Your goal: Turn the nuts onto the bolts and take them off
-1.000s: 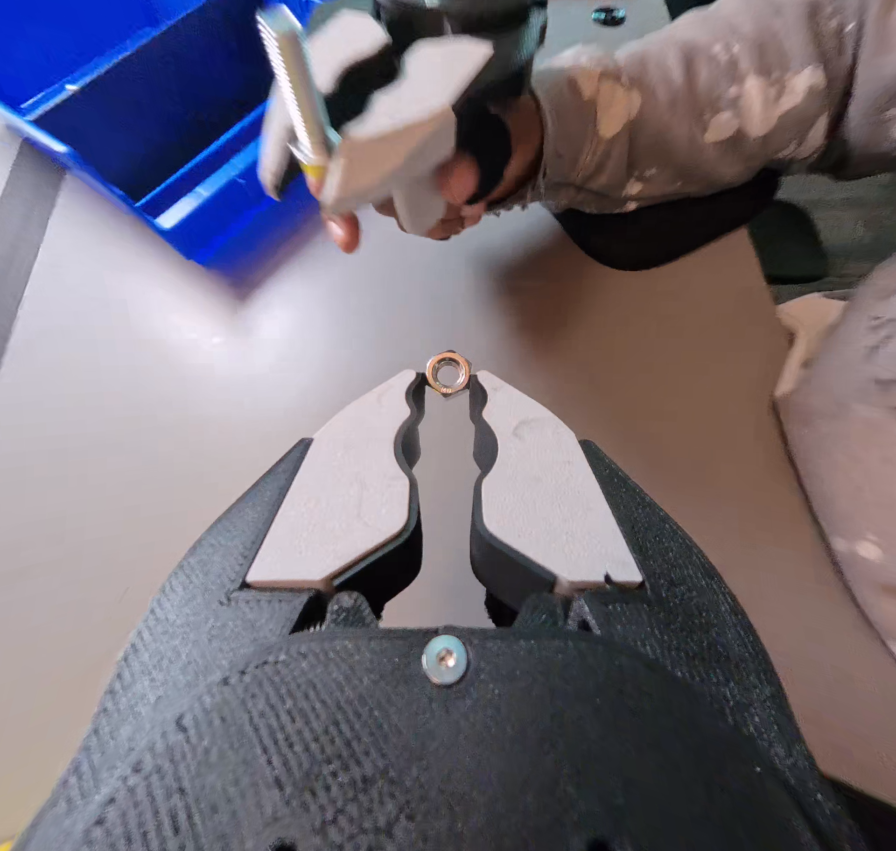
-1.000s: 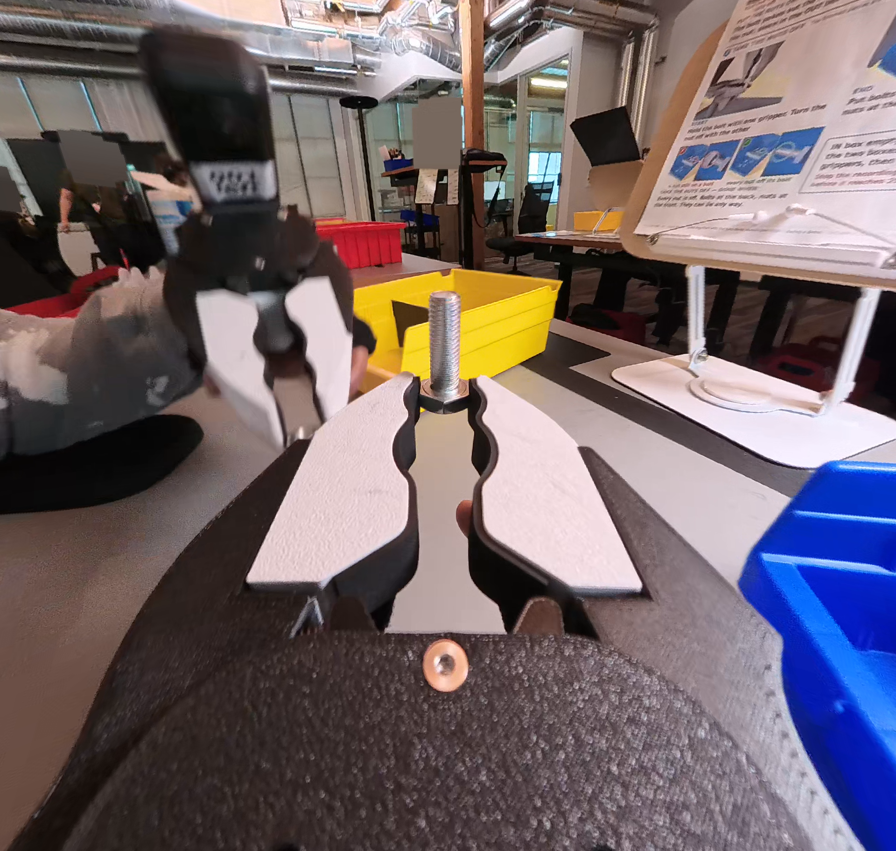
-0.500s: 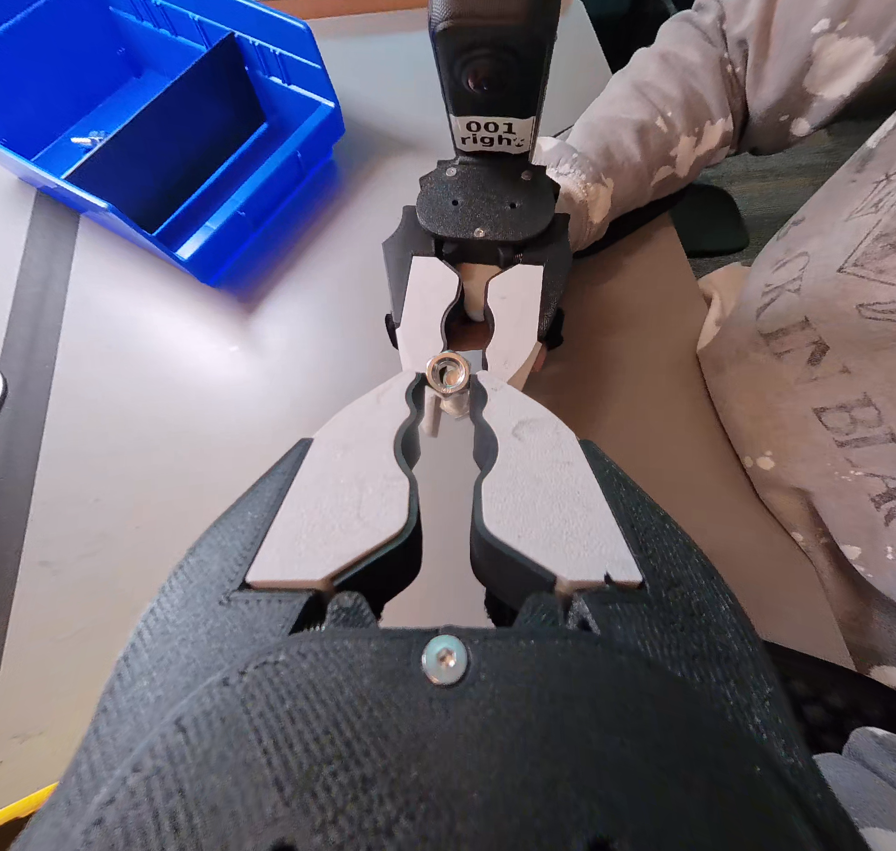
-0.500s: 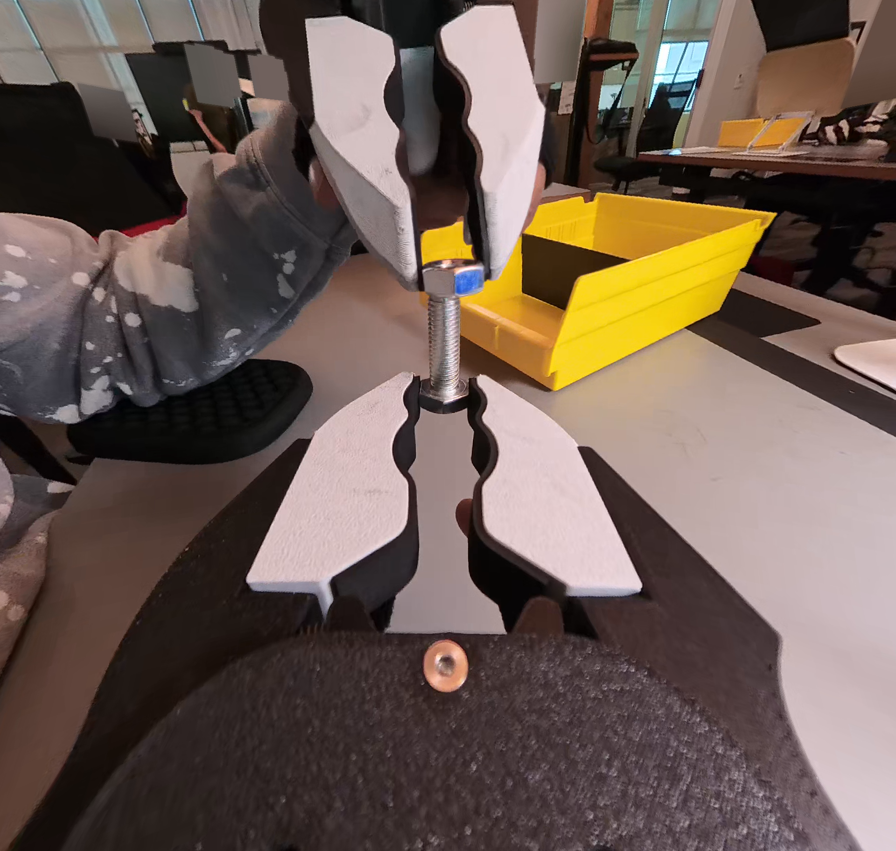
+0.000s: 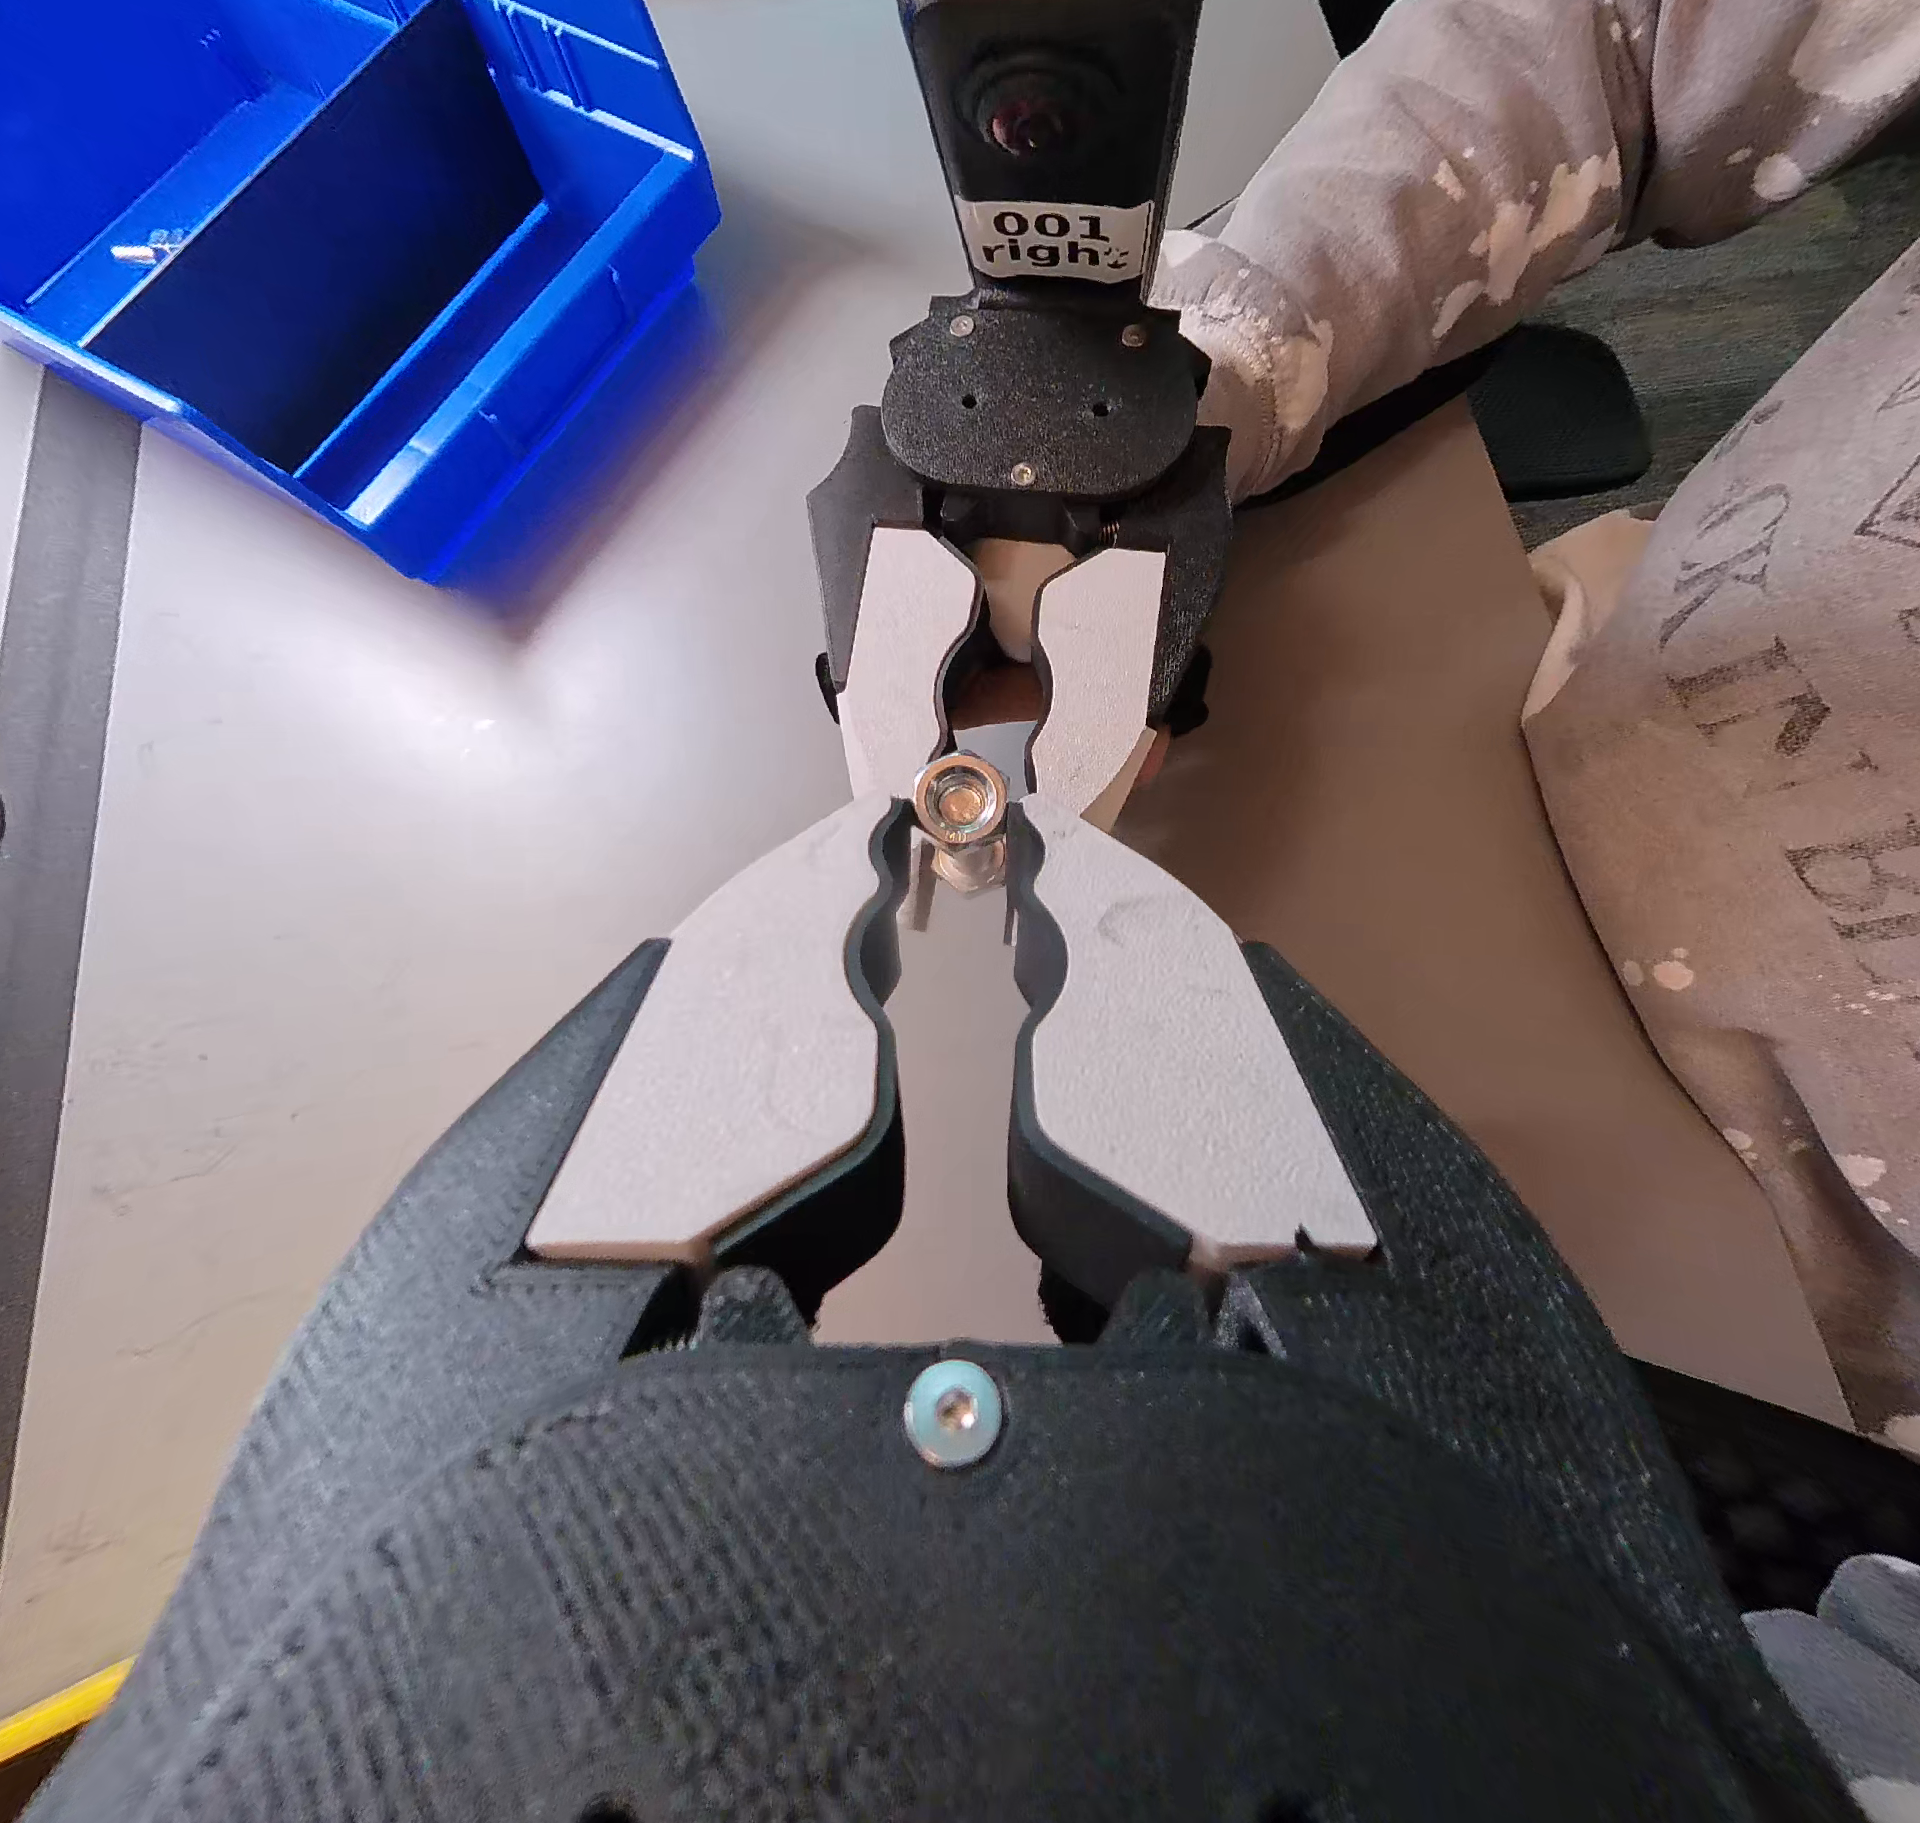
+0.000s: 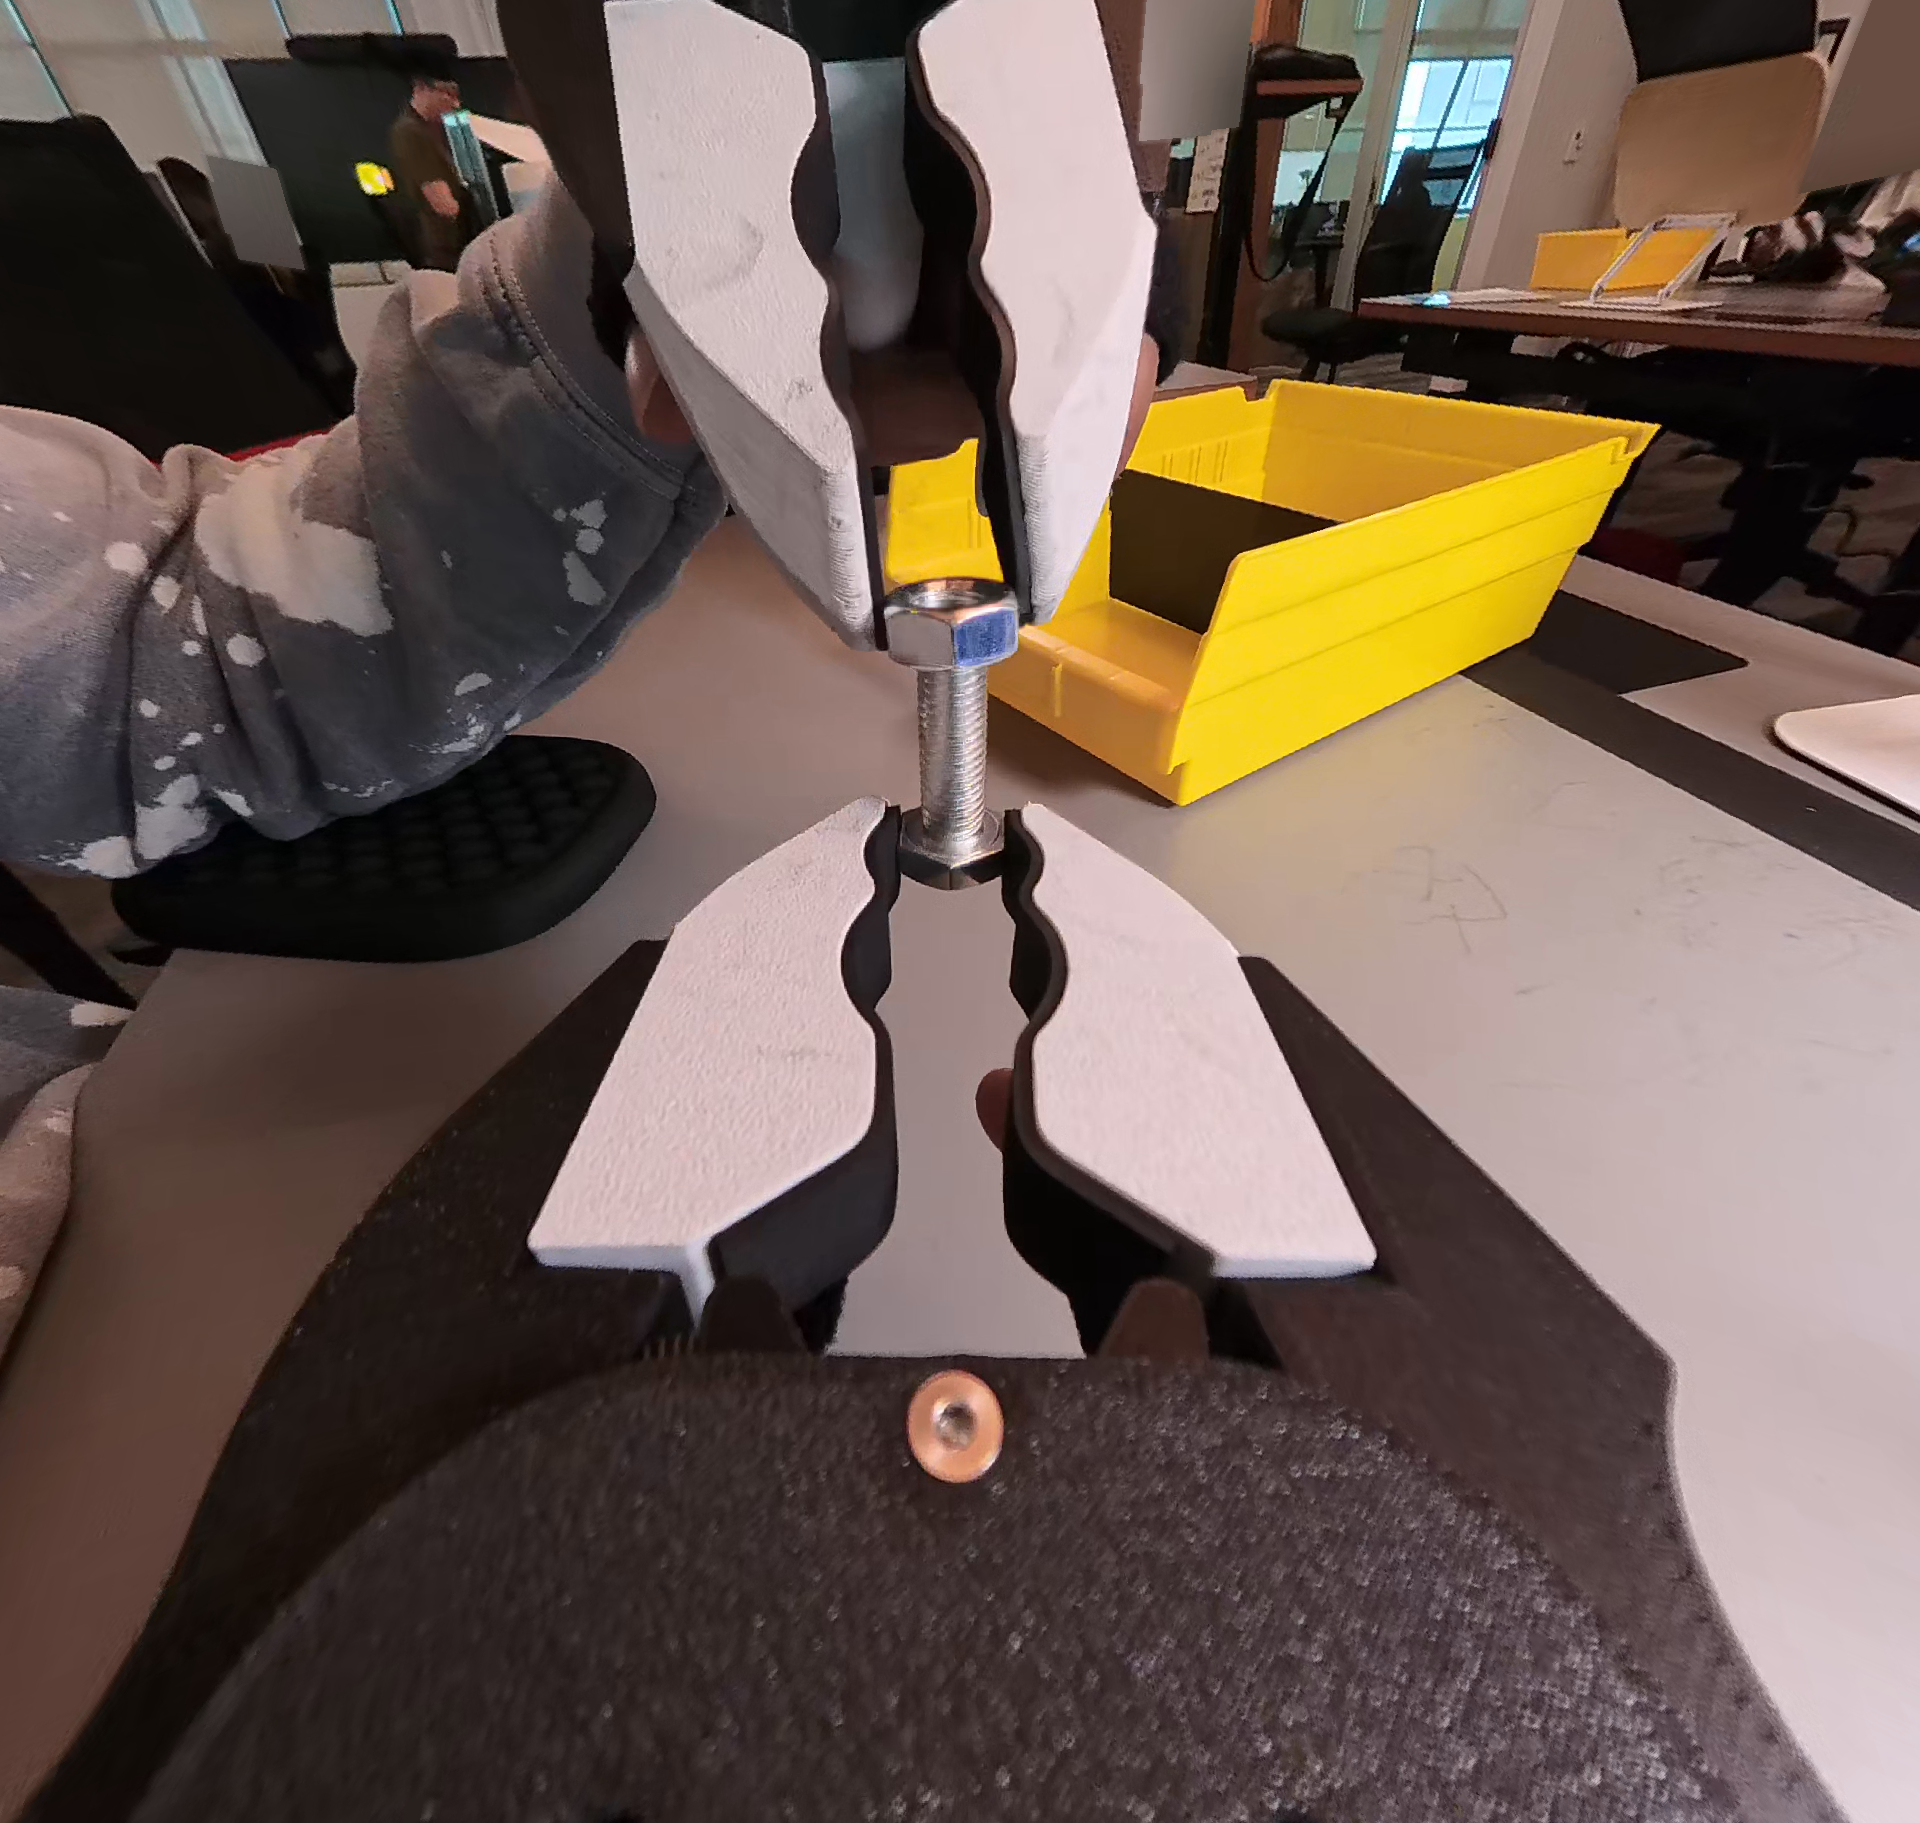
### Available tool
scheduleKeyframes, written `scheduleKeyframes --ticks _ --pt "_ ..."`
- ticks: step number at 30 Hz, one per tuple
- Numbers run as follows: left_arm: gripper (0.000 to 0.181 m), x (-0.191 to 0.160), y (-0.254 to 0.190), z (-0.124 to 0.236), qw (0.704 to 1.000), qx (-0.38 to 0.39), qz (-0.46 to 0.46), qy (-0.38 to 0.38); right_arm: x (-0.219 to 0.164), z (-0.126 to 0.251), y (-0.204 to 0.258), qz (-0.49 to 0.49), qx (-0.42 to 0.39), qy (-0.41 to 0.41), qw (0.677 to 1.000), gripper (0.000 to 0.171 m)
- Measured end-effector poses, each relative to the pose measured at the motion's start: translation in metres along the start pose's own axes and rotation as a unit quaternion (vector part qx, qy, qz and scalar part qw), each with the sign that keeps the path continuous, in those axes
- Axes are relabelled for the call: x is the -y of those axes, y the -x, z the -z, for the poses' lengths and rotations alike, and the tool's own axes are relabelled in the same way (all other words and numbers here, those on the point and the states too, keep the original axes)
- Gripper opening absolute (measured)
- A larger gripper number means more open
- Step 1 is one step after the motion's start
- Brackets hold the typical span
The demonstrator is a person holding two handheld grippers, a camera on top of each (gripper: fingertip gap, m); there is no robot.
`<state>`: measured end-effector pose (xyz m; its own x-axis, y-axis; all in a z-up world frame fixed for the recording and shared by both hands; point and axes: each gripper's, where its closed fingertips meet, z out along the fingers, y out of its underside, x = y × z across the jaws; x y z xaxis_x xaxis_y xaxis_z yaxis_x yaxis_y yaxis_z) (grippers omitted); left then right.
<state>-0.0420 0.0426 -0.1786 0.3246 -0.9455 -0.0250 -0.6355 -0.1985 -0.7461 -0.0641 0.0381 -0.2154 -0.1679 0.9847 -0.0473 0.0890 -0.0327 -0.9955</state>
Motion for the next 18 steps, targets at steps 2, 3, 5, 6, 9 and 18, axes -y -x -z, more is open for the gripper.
scheduleKeyframes --ticks 2,3,5,6,9,18 --pt "0.018 -0.0016 0.0 -0.0009 1.0 0.003 -0.003 0.005 -0.002 -0.0007 0.0 0.001 -0.001 0.006 1.0 0.018" --pt "0.018 -0.0023 -0.0002 -0.0014 1.0 0.003 -0.003 0.007 -0.003 -0.001 0.0 0.002 -0.001 0.008 1.0 0.019" --pt "0.018 -0.0041 0.0 -0.002 1.0 0.003 -0.002 0.012 -0.0047 -0.0016 -0.0001 0.003 -0.002 0.013 1.0 0.019" --pt "0.018 -0.0048 0.0 -0.002 1.0 0.003 -0.002 0.013 -0.0055 -0.0018 -0.0001 0.003 -0.002 0.015 1.0 0.019" --pt "0.018 -0.0061 0.0 -0.0022 1.0 0.005 -0.004 0.015 -0.0068 -0.0022 -0.0001 0.003 -0.002 0.018 1.0 0.019" --pt "0.02 -0.0059 -0.0008 -0.001 1.0 0.001 -0.003 0.008 -0.0068 -0.0024 0.0009 0.004 -0.001 0.017 1.0 0.018"
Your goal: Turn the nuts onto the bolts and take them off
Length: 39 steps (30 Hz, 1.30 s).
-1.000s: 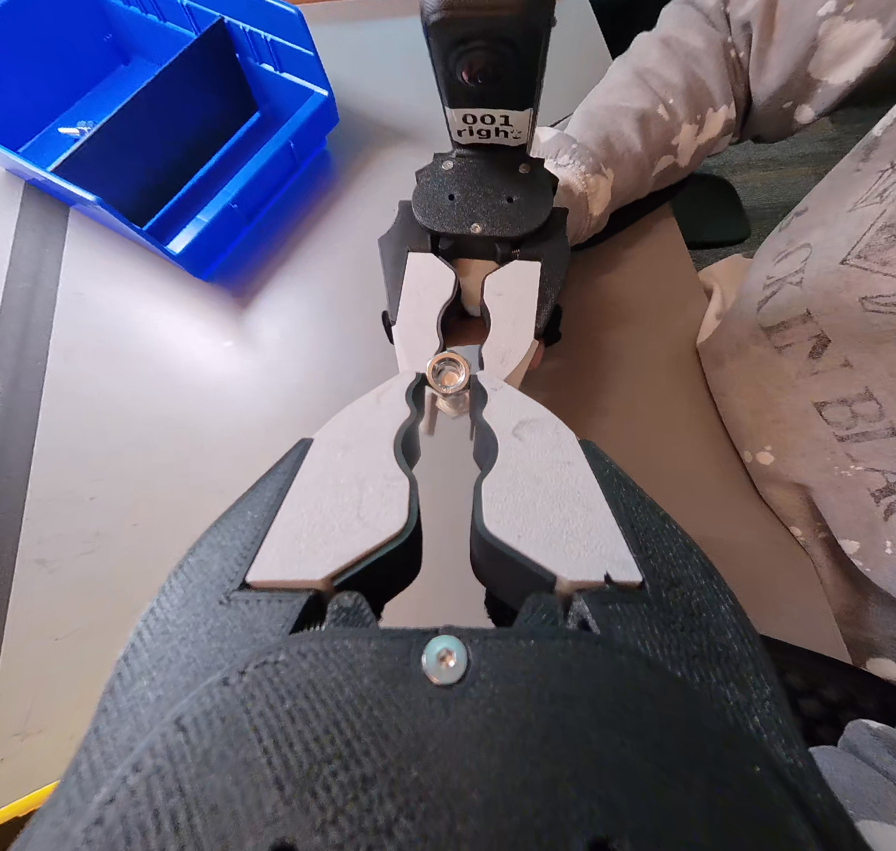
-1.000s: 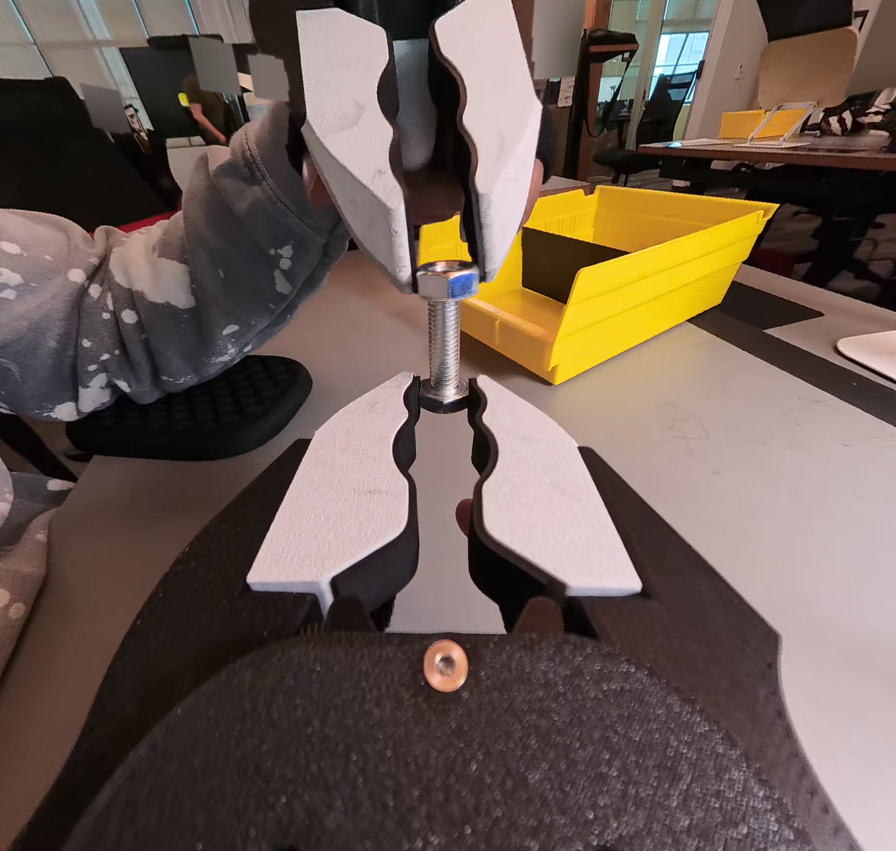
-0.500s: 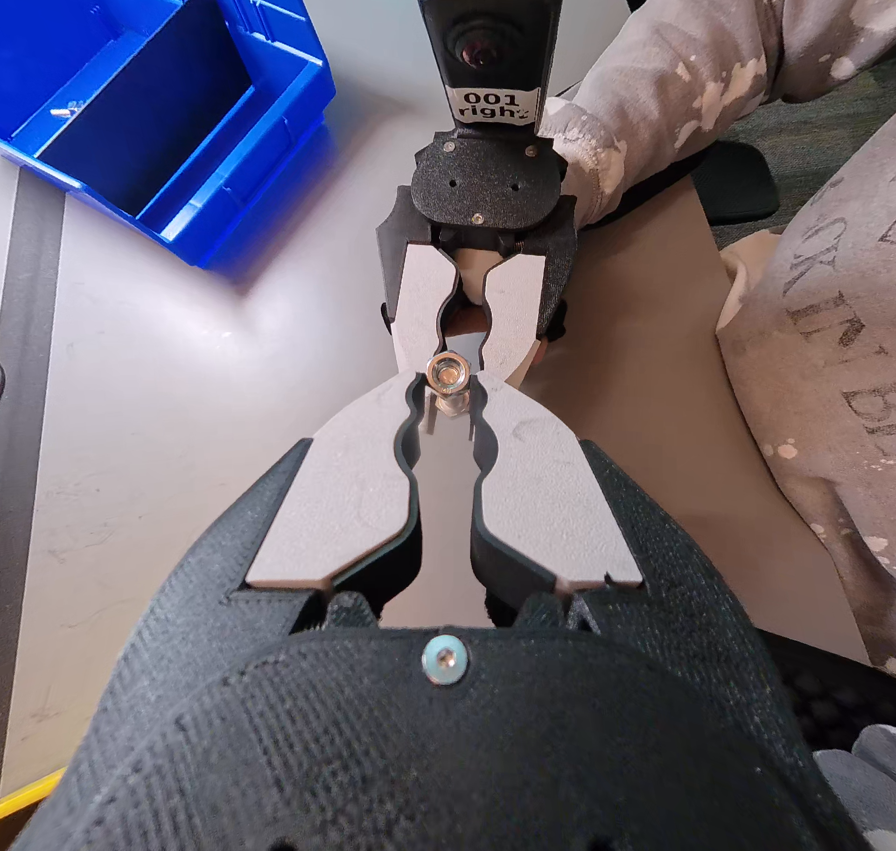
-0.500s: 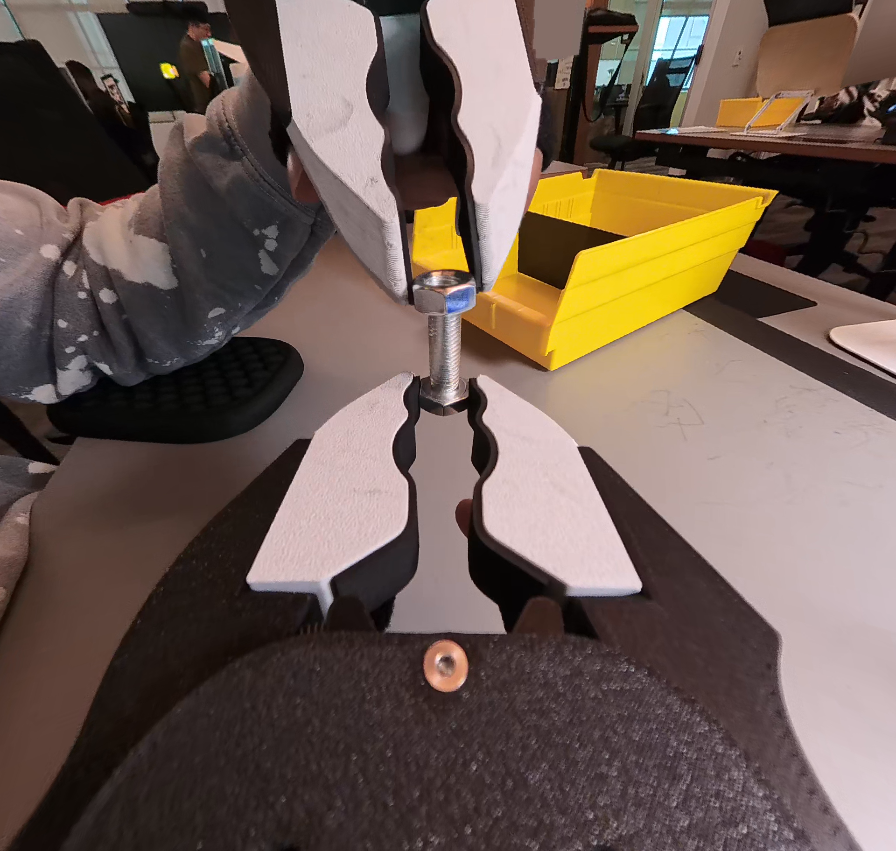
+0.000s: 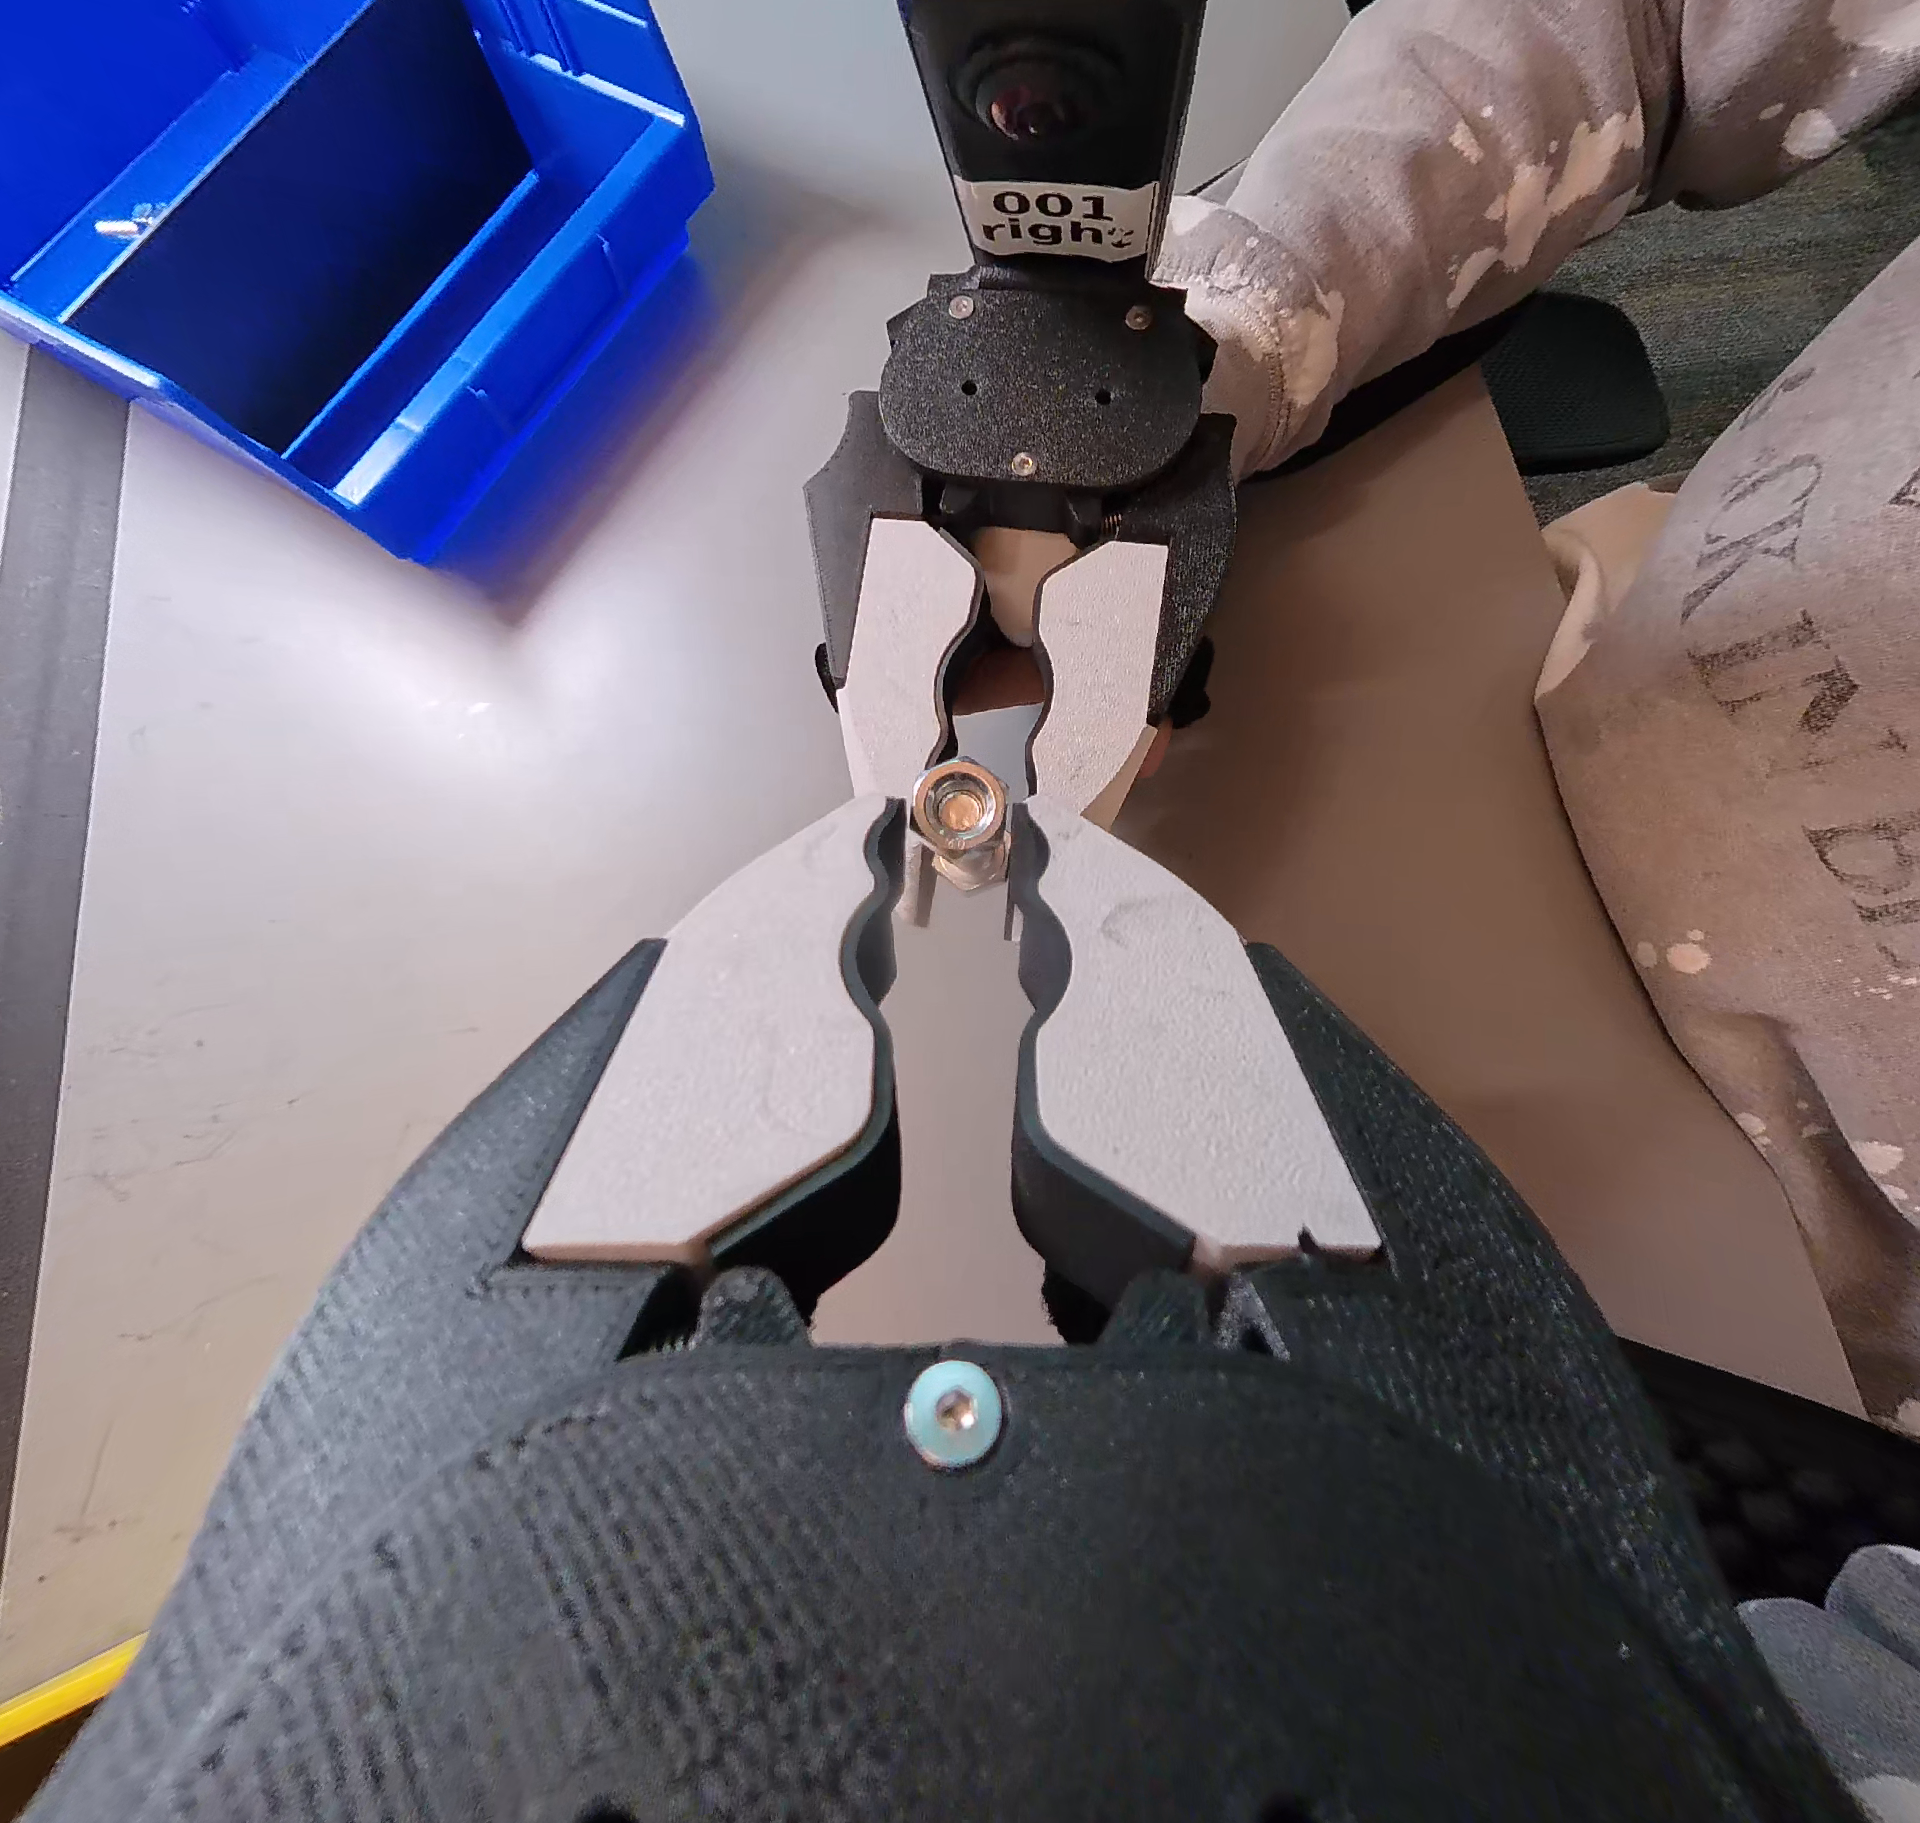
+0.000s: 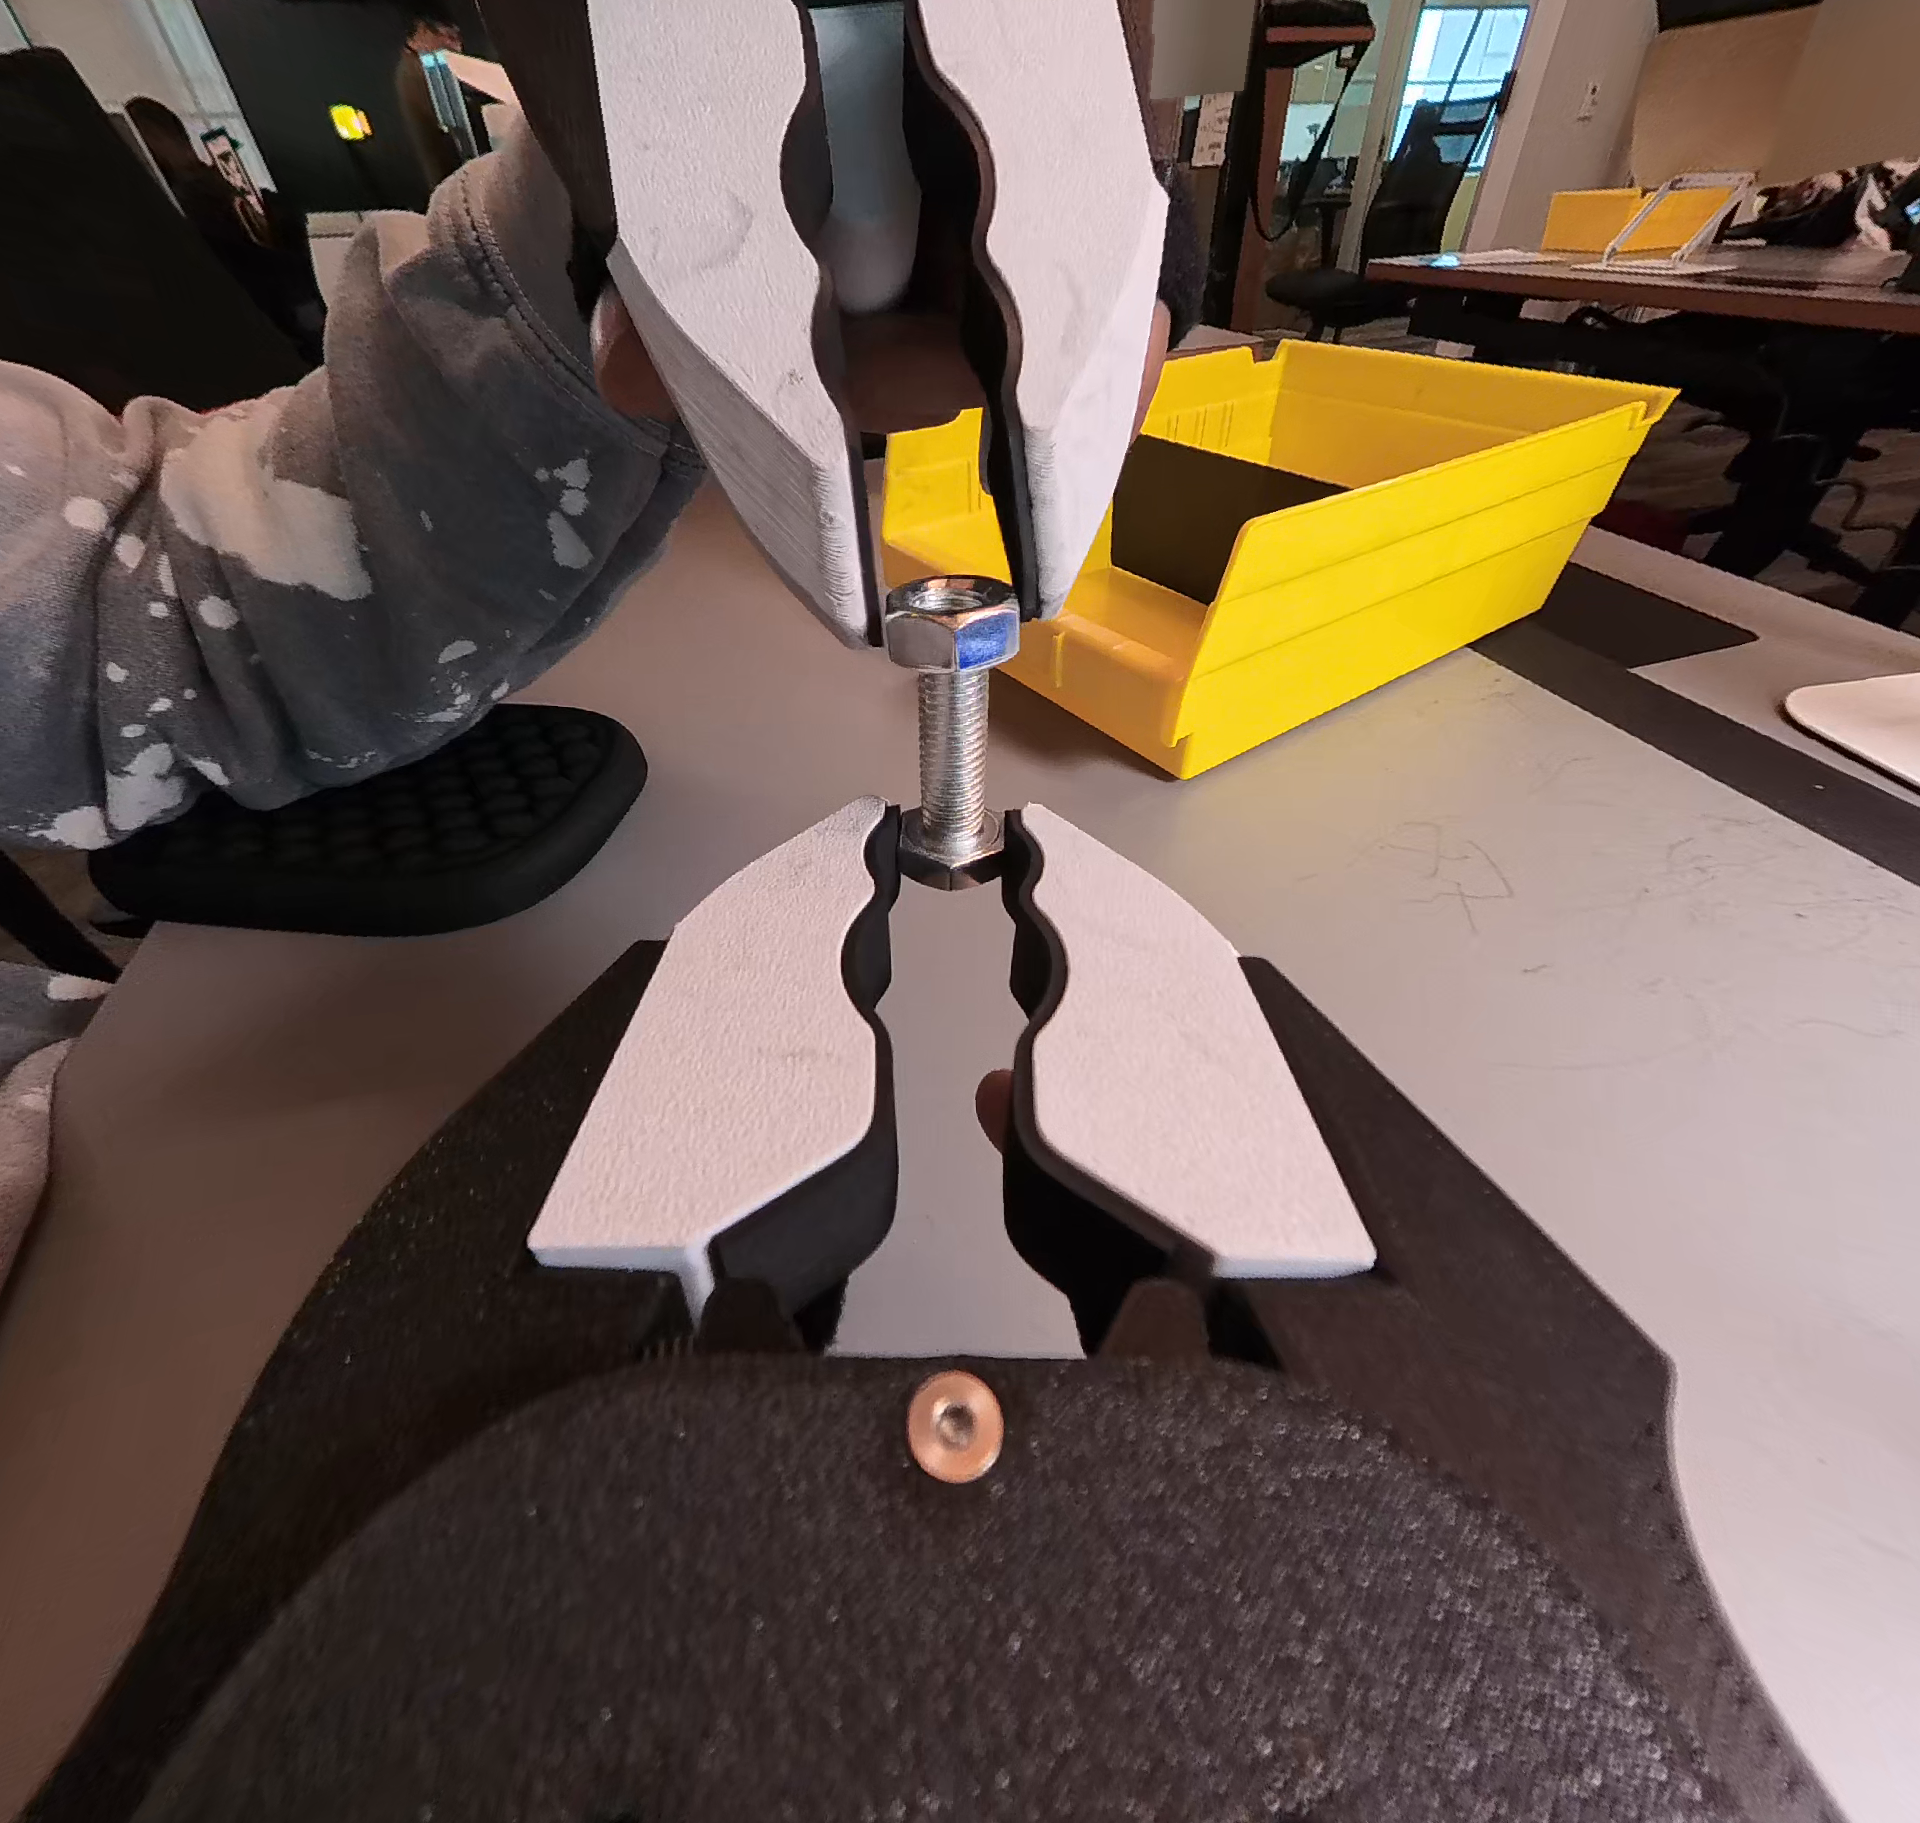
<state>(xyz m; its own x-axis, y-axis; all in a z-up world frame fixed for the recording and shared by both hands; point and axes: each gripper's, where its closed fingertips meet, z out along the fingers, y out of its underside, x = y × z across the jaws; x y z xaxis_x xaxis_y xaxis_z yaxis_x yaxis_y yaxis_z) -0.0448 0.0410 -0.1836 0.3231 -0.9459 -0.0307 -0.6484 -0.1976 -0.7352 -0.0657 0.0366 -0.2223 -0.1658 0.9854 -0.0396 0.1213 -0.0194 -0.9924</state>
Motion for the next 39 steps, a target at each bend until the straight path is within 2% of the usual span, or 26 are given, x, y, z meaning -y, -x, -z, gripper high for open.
scheduleKeyframes --ticks 7,9,12,14,17,20,25,30,39 --pt "0.024 0.003 0.003 0.004 1.0 0.004 0.002 -0.02 0.002 0.001 0.0 0.001 -0.002 -0.005 1.0 0.018" --pt "0.027 0.012 0.008 0.011 0.998 0.016 0.004 -0.055 0.005 0.003 -0.003 0.003 -0.007 -0.01 1.0 0.018" --pt "0.035 0.037 0.026 0.031 0.987 0.062 0.013 -0.146 0.02 0.007 -0.015 0.005 -0.026 -0.027 0.999 0.018" --pt "0.038 0.057 0.041 0.053 0.97 0.105 0.026 -0.22 0.041 0.01 -0.028 0.011 -0.042 -0.043 0.998 0.018" --pt "0.04 0.081 0.064 0.094 0.925 0.162 0.056 -0.34 0.079 0.015 -0.046 0.021 -0.063 -0.054 0.996 0.018" --pt "0.032 0.088 0.077 0.126 0.889 0.19 0.076 -0.41 0.115 0.014 -0.059 0.024 -0.079 -0.078 0.994 0.019" --pt "0.029 0.078 0.081 0.135 0.881 0.209 0.091 -0.414 0.14 0.002 -0.067 0.021 -0.079 -0.096 0.992 0.019" --pt "0.032 0.075 0.074 0.124 0.887 0.19 0.098 -0.408 0.125 -0.007 -0.068 0.008 -0.074 -0.084 0.994 0.019" --pt "0.034 0.073 0.072 0.077 0.91 0.172 0.094 -0.364 0.102 -0.006 -0.069 -0.011 -0.078 -0.051 0.996 0.019"
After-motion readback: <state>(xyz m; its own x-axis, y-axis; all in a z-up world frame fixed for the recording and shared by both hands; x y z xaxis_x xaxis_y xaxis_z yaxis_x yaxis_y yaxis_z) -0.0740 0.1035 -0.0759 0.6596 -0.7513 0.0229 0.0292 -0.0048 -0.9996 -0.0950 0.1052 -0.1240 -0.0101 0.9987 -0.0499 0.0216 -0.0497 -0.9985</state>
